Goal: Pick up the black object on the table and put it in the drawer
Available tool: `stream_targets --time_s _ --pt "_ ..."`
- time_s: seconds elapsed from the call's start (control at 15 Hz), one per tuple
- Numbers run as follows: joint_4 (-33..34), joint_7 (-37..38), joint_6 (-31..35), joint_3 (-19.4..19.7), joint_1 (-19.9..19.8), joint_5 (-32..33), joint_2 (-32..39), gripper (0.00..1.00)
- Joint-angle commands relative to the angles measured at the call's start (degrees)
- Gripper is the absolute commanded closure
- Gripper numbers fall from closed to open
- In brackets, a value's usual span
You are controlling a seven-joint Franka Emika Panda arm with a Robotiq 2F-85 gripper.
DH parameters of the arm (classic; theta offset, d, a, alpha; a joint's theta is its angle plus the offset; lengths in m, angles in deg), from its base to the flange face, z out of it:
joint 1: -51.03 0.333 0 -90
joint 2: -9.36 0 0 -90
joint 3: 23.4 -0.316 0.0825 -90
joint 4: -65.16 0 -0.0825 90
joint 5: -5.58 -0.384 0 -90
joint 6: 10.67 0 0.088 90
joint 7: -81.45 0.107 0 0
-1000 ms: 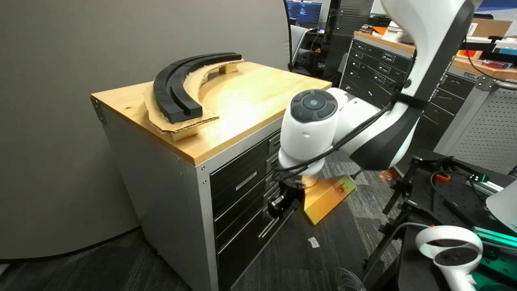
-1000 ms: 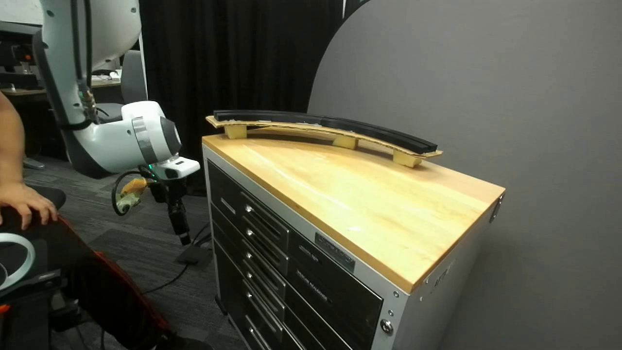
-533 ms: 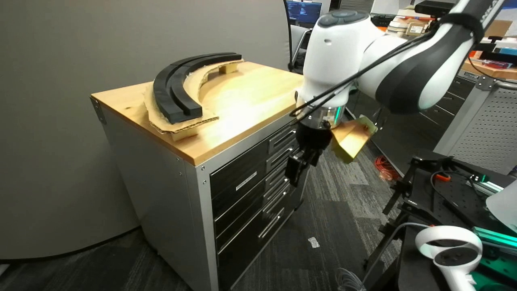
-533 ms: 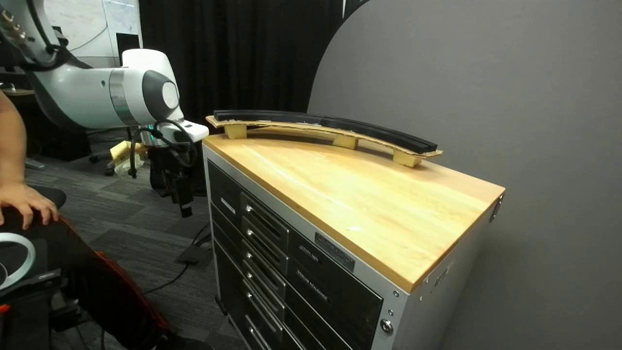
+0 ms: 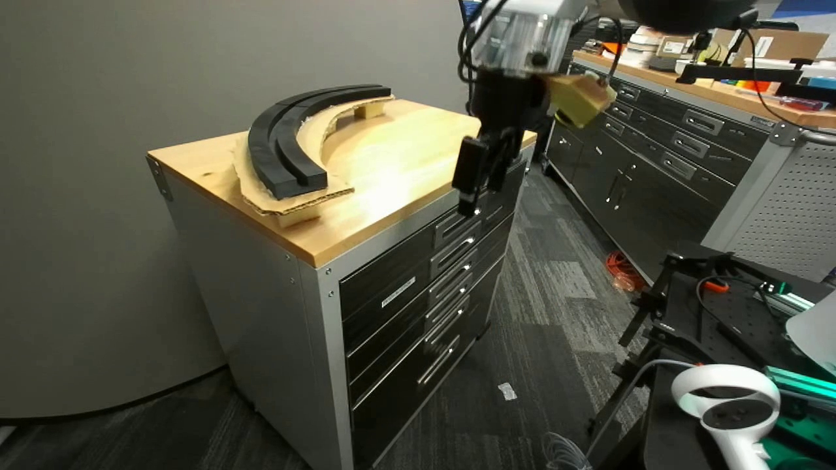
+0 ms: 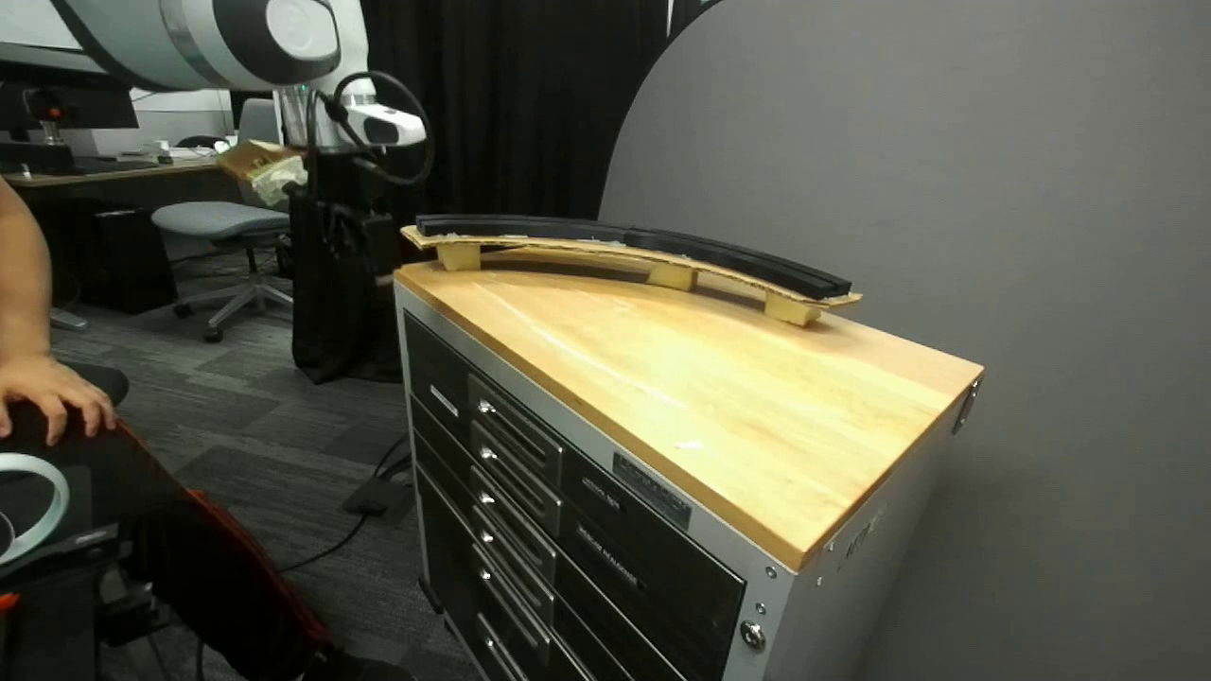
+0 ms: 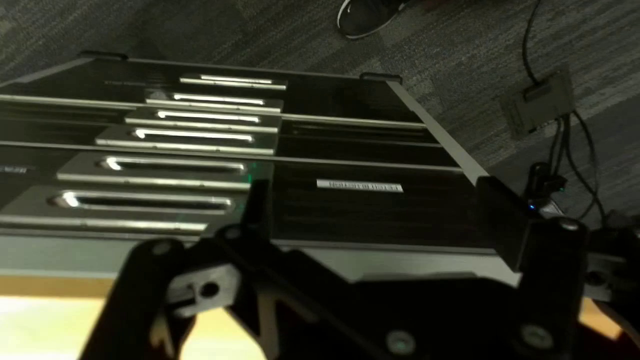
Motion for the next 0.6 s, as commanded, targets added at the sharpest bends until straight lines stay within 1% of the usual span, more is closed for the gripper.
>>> stream_targets --time_s 0.0,0.07,0.13,0.2,0.27,0.33,0.53 --pt "5.94 -9.21 -6.46 12.62 12.04 -8.93 -9.30 0.00" --pt "8.30 -9.77 -9.32 16.13 14.77 -9.03 -10.61 0.00" --pt "10.70 -8.33 -12.18 19.36 17.14 -9.16 -11.69 0.00" --pt "7.34 -7.14 -7.46 21.37 20.11 -7.14 -8.48 0.00" --pt "9.14 -6.89 -9.72 23.39 21.64 -7.16 -9.90 0.00" --pt "10.16 -6.91 -11.12 24.42 22.34 -7.32 -10.95 0.00" --pt "10.32 -6.86 -11.72 24.84 22.68 -7.30 -11.33 0.00"
